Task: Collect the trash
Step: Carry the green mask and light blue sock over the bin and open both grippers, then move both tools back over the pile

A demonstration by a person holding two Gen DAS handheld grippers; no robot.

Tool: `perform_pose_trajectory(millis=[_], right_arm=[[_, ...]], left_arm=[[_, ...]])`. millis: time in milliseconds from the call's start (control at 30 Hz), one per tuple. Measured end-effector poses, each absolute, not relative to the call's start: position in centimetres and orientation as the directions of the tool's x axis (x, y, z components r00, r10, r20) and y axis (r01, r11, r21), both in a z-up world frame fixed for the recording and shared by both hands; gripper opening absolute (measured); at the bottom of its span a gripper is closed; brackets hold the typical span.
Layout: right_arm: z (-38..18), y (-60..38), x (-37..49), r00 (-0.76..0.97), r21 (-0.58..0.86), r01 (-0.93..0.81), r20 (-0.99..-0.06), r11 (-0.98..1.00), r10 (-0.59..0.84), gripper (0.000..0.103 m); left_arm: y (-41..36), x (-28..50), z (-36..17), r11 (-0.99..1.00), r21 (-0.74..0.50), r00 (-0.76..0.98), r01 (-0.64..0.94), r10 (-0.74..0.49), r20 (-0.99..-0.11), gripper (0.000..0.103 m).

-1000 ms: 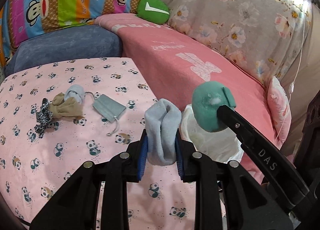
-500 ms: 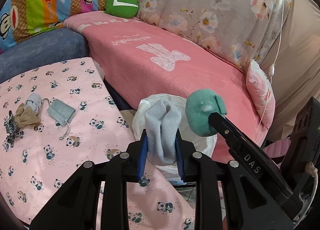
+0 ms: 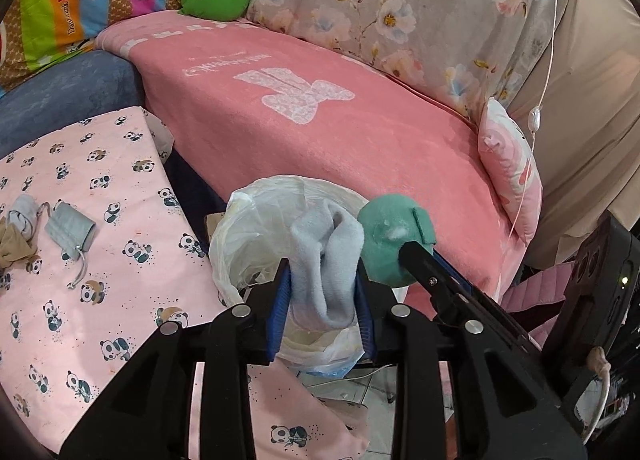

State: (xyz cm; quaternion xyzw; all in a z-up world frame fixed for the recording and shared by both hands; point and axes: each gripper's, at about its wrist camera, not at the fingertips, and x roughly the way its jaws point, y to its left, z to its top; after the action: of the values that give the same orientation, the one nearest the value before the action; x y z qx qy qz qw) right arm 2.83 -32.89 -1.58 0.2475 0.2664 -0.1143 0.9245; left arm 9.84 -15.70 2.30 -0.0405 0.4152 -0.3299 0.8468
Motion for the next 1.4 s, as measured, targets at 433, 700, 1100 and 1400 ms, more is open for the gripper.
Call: perform_pose_trajectory(millis=[433, 700, 1100, 1400], right_arm=[[-2.3, -31.8, 3.2, 0.818, 0.379, 0.350, -0.569, 0.857, -0.083, 0.047], [-1.9, -28.6, 3.7, 0.817, 0.347, 0.307, -0.574, 0.886, -0.058, 0.055], [-1.8, -22.9, 4.5, 0.804, 0.317, 0.232, -0.595, 0.920, 0.002, 0.056], [-2.0, -17.9, 5.2, 0.789, 0.284, 0.161, -0.613, 0.945, 0.050, 0.056]], left_arm=[[-12.5, 10.7, 1.4, 0.851, -0.315, 0.510, 0.421, -0.509, -0.693, 0.067], [-8.8, 10.6, 1.2, 0.880, -0.310, 0.548, 0.360, -0.468, -0.693, 0.067], [-1.5, 10.6, 0.7, 0.927, -0.294, 0.608, 0.231, -0.374, -0.701, 0.068], [3.9, 10.9, -0.1, 0.945, -0.300, 0.632, 0.134, -0.314, -0.709, 0.068]])
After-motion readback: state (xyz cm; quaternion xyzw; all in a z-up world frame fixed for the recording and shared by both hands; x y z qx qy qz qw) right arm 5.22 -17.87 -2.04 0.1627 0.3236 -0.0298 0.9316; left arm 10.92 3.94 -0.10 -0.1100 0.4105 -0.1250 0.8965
